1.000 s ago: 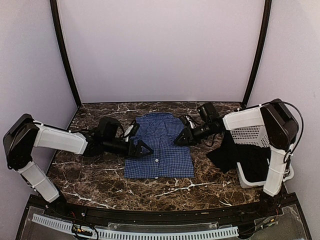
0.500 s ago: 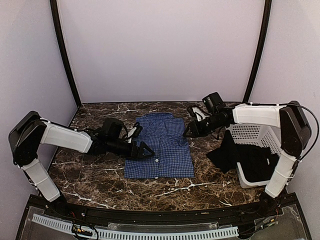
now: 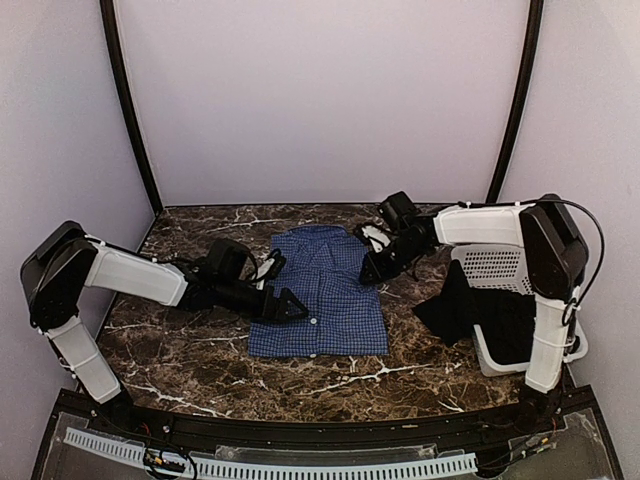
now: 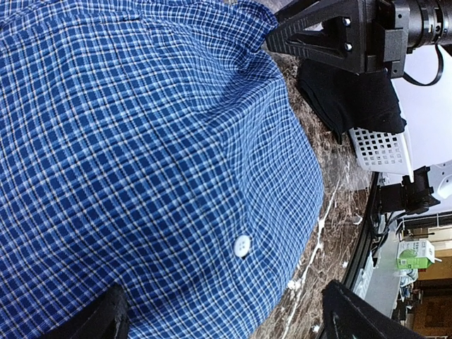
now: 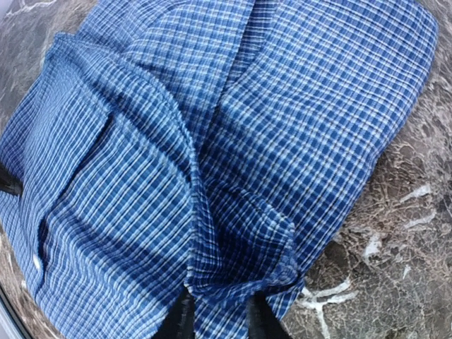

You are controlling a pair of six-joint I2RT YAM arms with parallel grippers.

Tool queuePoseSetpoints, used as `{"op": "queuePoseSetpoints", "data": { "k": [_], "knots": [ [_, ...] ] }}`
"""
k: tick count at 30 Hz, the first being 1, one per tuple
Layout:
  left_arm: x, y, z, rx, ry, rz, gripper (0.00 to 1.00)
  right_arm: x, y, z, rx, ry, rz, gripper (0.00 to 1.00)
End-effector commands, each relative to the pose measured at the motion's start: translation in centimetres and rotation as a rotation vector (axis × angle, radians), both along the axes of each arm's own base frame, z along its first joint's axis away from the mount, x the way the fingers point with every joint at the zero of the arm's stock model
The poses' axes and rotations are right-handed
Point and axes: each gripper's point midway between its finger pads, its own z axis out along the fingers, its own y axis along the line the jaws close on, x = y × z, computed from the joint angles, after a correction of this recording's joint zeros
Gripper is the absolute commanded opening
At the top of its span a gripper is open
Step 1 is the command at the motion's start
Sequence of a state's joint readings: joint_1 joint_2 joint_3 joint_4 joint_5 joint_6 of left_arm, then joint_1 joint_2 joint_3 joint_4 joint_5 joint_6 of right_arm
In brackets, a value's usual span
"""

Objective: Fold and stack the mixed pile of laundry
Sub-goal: Smooth out the 2/3-rectangle-folded shirt at the center of the board.

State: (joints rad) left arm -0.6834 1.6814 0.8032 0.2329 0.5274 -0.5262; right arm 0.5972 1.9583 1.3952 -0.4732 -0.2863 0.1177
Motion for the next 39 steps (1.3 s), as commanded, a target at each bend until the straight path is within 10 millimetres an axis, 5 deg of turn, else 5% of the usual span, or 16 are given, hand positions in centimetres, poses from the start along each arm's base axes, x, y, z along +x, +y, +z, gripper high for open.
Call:
{"op": "queuePoseSetpoints", "data": {
  "k": [1,7,18,21,26,32,36,39],
  "knots": [
    [0.2,-0.1,-0.1,0.017,-0.012,-0.006,0.95,2.4,0.2,0.5,-0.041,-0.063,-0.039,0.16],
    [0.1,0.3,-0.9,0.047,-0.003,0.001,0.92,5.3,-0.1,0.9,-0.057,-0.106,-0.082,0.0],
    [0.3,1.2,-1.2,0.071,-0.007,0.04,0.9,6.4,-1.6,-2.5,-0.142,-0.07,-0.116,0.0],
    [0.7,1.4,0.3,0.042,-0.029,0.06,0.91,6.4,-1.4,-0.6,-0.11,-0.093,-0.118,0.13],
    [1.9,2.0,5.3,-0.033,-0.11,0.108,0.94,6.4,-1.1,6.2,-0.005,-0.171,-0.124,0.44],
    [1.6,1.4,9.2,-0.086,-0.153,0.057,0.97,2.4,1.0,12.9,0.261,-0.148,-0.034,0.68],
    [0.7,-0.2,9.4,-0.162,-0.098,-0.01,0.99,-2.1,3.8,13.5,0.459,-0.005,0.066,0.69],
    [0.6,-1.4,8.2,-0.206,-0.04,-0.039,0.99,-5.3,5.9,11.4,0.554,0.139,0.122,0.69]
  ]
}}
